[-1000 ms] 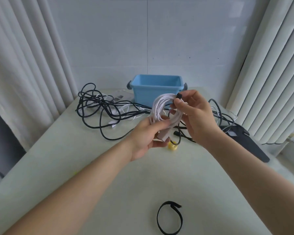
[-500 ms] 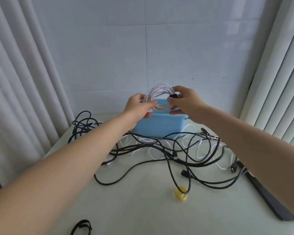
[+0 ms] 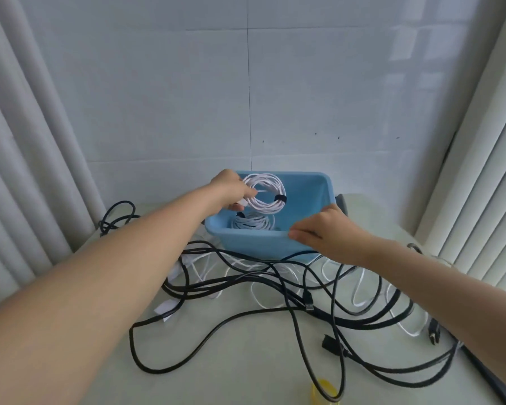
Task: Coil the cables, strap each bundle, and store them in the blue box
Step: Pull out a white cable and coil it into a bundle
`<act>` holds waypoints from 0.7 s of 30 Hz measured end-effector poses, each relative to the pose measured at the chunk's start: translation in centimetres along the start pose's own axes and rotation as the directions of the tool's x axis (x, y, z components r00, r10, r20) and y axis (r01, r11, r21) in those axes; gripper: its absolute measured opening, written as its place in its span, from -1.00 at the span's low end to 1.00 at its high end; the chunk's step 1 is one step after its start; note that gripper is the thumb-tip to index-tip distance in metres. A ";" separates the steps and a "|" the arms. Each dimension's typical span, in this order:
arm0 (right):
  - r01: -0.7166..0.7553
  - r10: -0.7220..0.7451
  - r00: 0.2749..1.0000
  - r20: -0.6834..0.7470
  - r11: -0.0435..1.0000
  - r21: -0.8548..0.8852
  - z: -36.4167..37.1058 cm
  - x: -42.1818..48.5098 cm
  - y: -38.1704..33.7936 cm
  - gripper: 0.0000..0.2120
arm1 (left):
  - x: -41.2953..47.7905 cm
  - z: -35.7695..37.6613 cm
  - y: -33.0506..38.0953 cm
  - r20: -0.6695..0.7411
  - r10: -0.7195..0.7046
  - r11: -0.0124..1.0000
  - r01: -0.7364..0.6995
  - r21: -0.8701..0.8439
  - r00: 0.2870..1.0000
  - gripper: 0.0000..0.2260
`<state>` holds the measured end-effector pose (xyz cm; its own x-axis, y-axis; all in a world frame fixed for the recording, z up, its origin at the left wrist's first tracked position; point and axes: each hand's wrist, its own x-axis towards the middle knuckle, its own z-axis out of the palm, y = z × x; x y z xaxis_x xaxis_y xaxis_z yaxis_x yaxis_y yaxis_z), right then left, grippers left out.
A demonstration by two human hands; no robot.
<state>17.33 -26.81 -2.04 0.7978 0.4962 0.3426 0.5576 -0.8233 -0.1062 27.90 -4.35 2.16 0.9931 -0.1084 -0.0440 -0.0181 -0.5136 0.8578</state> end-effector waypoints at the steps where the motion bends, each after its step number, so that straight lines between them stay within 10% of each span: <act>1: 0.023 -0.023 1.000 -0.013 1.000 -0.010 0.4 -0.3 0.1 -0.57 | -0.1 0.2 0.0 0.006 -0.003 1.000 0.003 0.028 1.000 -0.88; 10: 0.090 -0.093 0.995 -0.041 0.994 -0.069 1.4 -1.8 0.0 -0.50 | -1.6 4.1 0.7 0.191 -0.039 0.999 0.038 0.010 0.981 -0.89; 16: 0.037 -0.038 0.992 -0.122 0.999 -0.005 1.3 -1.2 0.2 -0.64 | -2.4 5.9 1.0 0.114 0.145 0.803 -0.185 0.567 0.983 -0.40; 21: -0.020 0.008 0.976 -0.219 0.998 -0.054 1.1 -0.2 0.2 -0.69 | -3.6 3.2 0.8 0.106 0.173 0.862 -0.203 0.465 0.979 -0.61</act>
<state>17.58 -26.78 -3.15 0.7327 0.4172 0.5376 0.5280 -0.8470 -0.0623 23.97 -7.09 1.38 0.9570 -0.2855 0.0510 -0.2708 -0.8165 0.5099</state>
